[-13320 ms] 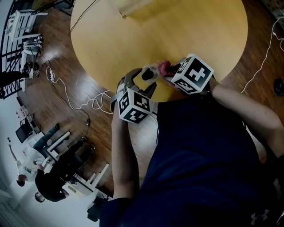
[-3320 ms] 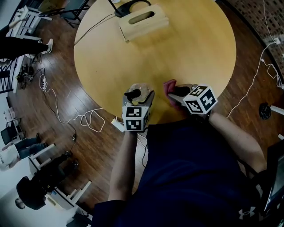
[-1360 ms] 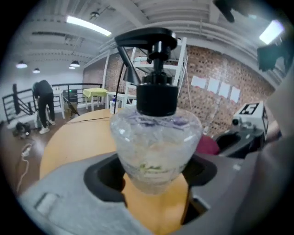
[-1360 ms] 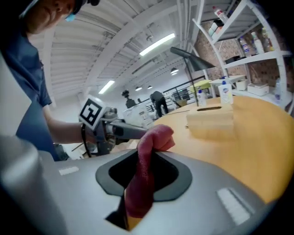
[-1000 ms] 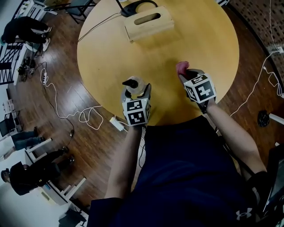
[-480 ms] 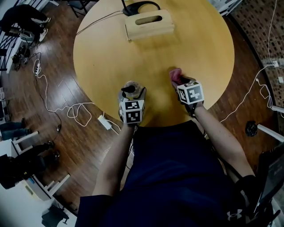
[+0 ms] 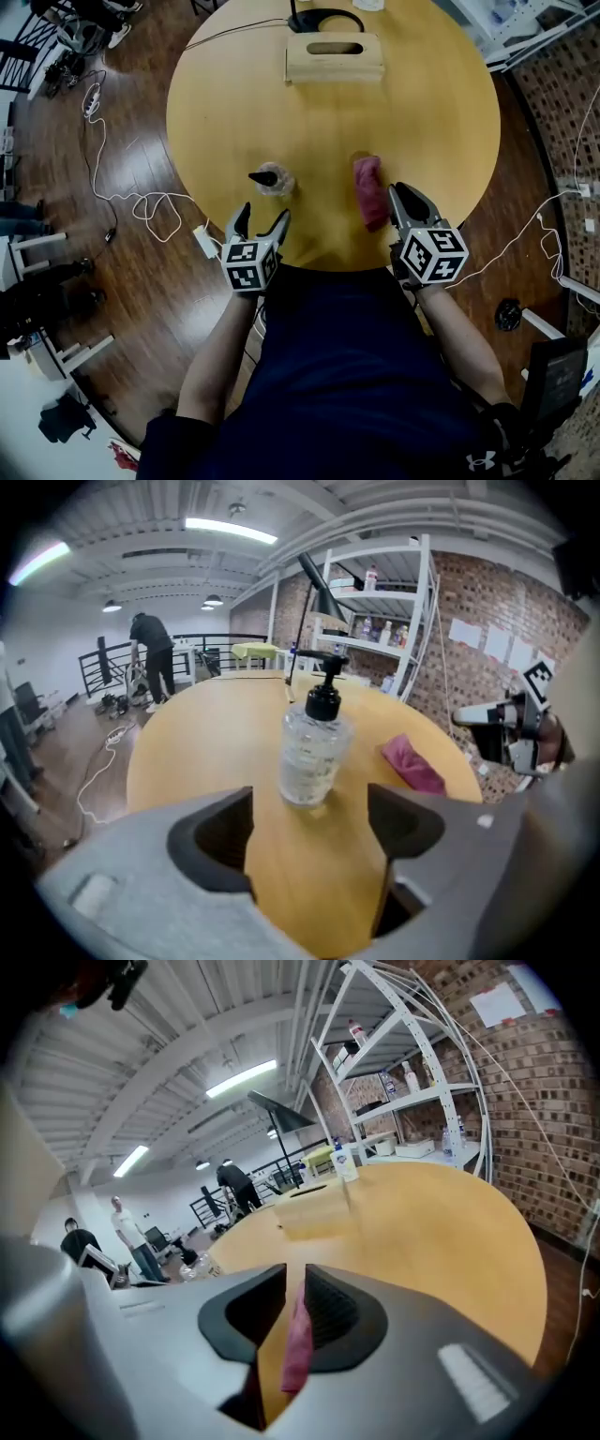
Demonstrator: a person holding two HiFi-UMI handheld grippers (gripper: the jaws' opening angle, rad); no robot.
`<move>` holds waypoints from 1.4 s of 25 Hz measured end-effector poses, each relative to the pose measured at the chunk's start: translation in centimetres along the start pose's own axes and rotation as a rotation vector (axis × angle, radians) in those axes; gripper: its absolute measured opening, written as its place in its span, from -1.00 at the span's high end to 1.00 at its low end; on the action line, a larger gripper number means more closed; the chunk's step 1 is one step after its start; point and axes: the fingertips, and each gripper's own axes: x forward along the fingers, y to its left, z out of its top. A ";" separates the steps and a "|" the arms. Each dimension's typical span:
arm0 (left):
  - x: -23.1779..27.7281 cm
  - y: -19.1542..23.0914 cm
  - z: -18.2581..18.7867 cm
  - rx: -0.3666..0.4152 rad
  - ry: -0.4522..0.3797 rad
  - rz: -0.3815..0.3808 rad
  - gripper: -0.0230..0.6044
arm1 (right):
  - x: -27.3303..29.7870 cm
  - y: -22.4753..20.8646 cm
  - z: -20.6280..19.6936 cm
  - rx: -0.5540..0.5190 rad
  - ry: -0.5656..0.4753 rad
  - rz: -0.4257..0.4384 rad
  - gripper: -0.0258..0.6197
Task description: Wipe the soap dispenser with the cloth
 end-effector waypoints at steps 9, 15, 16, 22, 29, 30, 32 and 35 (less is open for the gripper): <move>-6.6 -8.0 0.2 0.032 -0.080 -0.108 0.64 | -3.9 3.5 -3.3 0.059 0.015 0.207 0.89; -8.7 -13.0 0.3 0.214 -0.167 -0.264 0.74 | -7.2 6.1 -3.1 0.045 -0.030 0.190 0.89; -9.7 -13.7 0.1 0.226 -0.181 -0.288 0.74 | -8.0 7.2 -3.1 0.032 -0.045 0.199 0.89; -16.9 -13.5 -5.6 0.267 -0.233 -0.336 0.74 | -12.6 14.2 -7.8 -0.038 -0.094 0.183 0.89; -25.5 -8.6 -12.2 0.185 -0.267 -0.273 0.74 | -18.6 23.8 -15.0 -0.181 -0.093 0.154 0.89; -26.2 -8.8 -12.9 0.183 -0.273 -0.284 0.74 | -19.4 24.4 -15.4 -0.212 -0.098 0.147 0.89; -27.0 -9.9 -14.1 0.203 -0.282 -0.316 0.74 | -20.7 25.0 -16.0 -0.247 -0.112 0.138 0.89; -27.7 -12.1 -15.0 0.210 -0.286 -0.361 0.74 | -22.3 25.2 -16.7 -0.268 -0.118 0.146 0.89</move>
